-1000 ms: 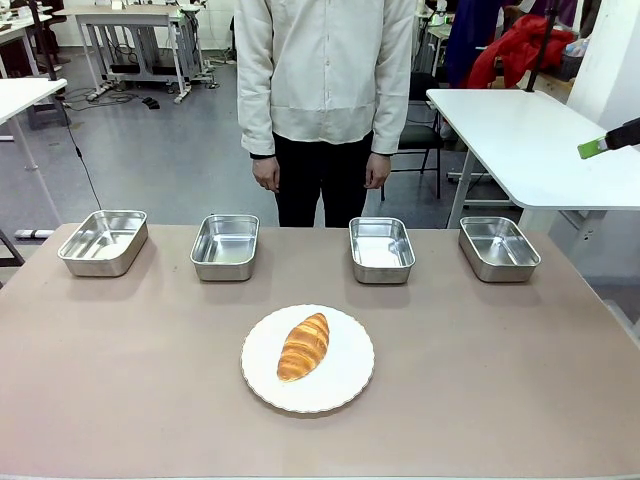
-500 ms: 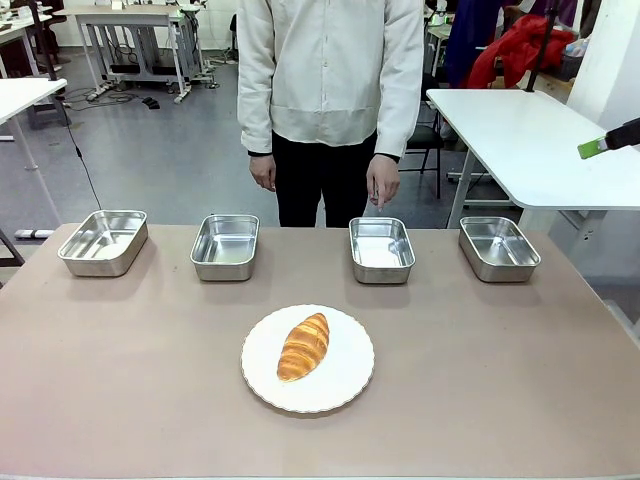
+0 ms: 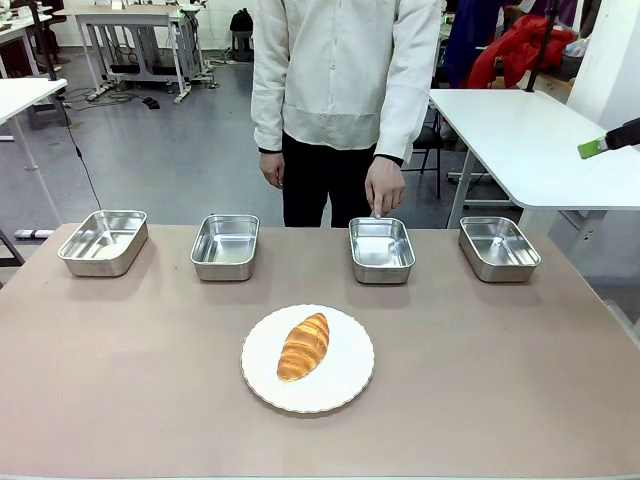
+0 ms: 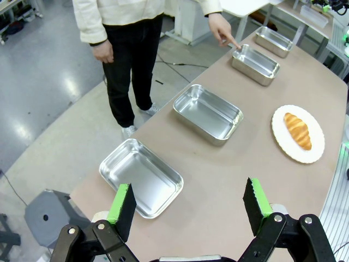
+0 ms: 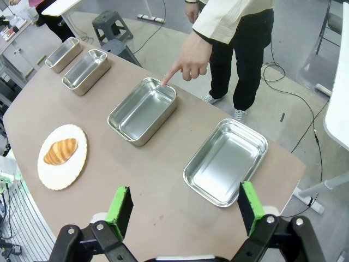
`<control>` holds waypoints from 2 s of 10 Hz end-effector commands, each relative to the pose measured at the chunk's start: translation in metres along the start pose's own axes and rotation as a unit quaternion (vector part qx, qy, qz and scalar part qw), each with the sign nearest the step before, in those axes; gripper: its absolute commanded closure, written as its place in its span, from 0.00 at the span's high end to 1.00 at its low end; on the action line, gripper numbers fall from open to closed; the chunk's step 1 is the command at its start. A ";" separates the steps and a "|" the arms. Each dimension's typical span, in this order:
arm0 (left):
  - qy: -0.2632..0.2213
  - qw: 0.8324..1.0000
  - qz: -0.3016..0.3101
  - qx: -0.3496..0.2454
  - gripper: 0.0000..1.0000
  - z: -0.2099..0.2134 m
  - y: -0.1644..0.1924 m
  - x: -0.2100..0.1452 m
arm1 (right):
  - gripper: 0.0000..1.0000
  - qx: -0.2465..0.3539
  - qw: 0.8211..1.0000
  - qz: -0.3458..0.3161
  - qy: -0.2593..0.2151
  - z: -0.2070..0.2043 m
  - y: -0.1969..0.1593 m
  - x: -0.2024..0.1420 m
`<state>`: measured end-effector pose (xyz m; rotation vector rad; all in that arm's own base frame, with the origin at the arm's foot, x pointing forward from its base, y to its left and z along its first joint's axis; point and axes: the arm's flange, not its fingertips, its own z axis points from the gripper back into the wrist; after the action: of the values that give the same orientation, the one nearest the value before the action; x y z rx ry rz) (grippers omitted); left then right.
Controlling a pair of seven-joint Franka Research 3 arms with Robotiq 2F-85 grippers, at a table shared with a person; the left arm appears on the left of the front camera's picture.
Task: Place the bread in the container.
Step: Place the Butter Roll into the Airtight Container indicated by the human.
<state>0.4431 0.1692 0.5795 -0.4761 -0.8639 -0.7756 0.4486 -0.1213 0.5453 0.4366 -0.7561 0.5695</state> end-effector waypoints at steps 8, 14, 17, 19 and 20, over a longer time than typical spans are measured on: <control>-0.002 1.000 -0.007 -0.001 1.00 0.002 0.000 0.000 | 1.00 0.004 1.000 0.000 -0.009 -0.001 -0.001 0.001; -0.002 1.000 -0.007 -0.001 1.00 0.002 0.000 0.000 | 1.00 0.000 1.000 0.000 0.000 0.000 0.000 0.000; -0.002 1.000 -0.007 -0.001 1.00 0.002 0.000 0.000 | 1.00 -0.044 0.998 -0.037 0.007 -0.027 0.073 0.059; -0.002 1.000 -0.007 -0.001 1.00 0.002 0.000 0.000 | 1.00 -0.038 0.997 -0.062 0.039 -0.061 0.134 0.094; -0.002 1.000 -0.007 -0.001 1.00 0.002 0.000 0.000 | 1.00 -0.025 0.992 -0.087 0.089 -0.084 0.159 0.104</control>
<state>0.4435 0.1696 0.5794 -0.4760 -0.8630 -0.7757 0.4513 0.0616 0.5928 0.3925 -0.6639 0.4628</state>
